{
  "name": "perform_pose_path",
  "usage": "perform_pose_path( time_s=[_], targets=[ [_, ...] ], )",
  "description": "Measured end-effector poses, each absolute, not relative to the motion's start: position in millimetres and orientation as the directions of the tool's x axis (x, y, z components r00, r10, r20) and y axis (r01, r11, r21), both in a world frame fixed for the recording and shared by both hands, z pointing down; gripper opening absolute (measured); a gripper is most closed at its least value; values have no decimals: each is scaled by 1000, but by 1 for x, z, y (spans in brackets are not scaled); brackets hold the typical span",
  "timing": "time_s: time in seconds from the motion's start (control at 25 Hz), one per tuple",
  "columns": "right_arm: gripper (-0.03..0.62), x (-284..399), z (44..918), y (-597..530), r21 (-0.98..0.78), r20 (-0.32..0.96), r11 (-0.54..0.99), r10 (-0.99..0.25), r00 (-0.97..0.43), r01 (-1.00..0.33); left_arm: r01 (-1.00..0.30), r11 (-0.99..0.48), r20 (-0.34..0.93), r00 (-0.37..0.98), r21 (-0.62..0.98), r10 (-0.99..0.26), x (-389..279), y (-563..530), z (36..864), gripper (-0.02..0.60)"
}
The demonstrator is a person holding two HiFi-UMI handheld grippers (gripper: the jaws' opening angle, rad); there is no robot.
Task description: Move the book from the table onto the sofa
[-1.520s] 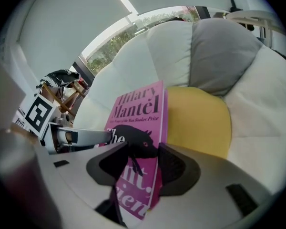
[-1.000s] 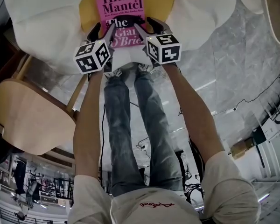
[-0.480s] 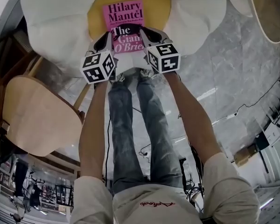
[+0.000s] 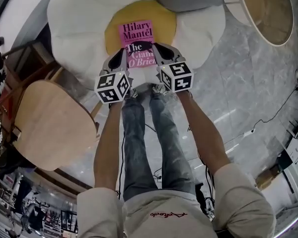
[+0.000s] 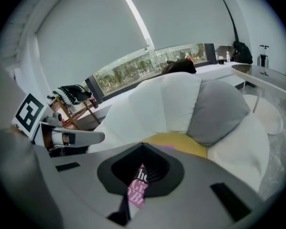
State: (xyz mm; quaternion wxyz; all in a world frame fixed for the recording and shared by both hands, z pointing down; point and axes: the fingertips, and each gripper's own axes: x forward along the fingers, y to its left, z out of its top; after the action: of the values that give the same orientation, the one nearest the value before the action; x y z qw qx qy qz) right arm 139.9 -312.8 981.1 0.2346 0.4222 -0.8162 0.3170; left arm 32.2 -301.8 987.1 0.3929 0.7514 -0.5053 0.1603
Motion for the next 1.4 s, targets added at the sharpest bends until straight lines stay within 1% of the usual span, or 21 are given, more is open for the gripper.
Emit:
perform_pose_path(
  time_s=[0.32,0.64,0.8,1.0,1.16,1.4],
  targets=[
    [8,138,866,-321,-294,541,477,-631,-555,-828,-886,-256,558,446,387,-699,34,-309,880,9],
    [9,140,755,-320,-257,441,508,-696,-567,-822,-882,-274,454,438,384,-776,32,-314,772,9],
    [8,144,704,-300,-237,409,505,-723,-557,-830,-876,-307,409,451,371,-793,37,-294,718,9],
    [8,156,642,-290,-219,341,498,-767,-544,-839,-878,-365,347,461,308,-816,47,-281,645,9],
    [8,165,596,-279,-204,320,495,-782,-535,-845,-880,-376,315,459,288,-831,52,-272,592,9],
    [8,172,544,-269,-166,255,504,-808,-531,-847,-894,-385,266,438,228,-859,40,-265,542,9]
  ],
)
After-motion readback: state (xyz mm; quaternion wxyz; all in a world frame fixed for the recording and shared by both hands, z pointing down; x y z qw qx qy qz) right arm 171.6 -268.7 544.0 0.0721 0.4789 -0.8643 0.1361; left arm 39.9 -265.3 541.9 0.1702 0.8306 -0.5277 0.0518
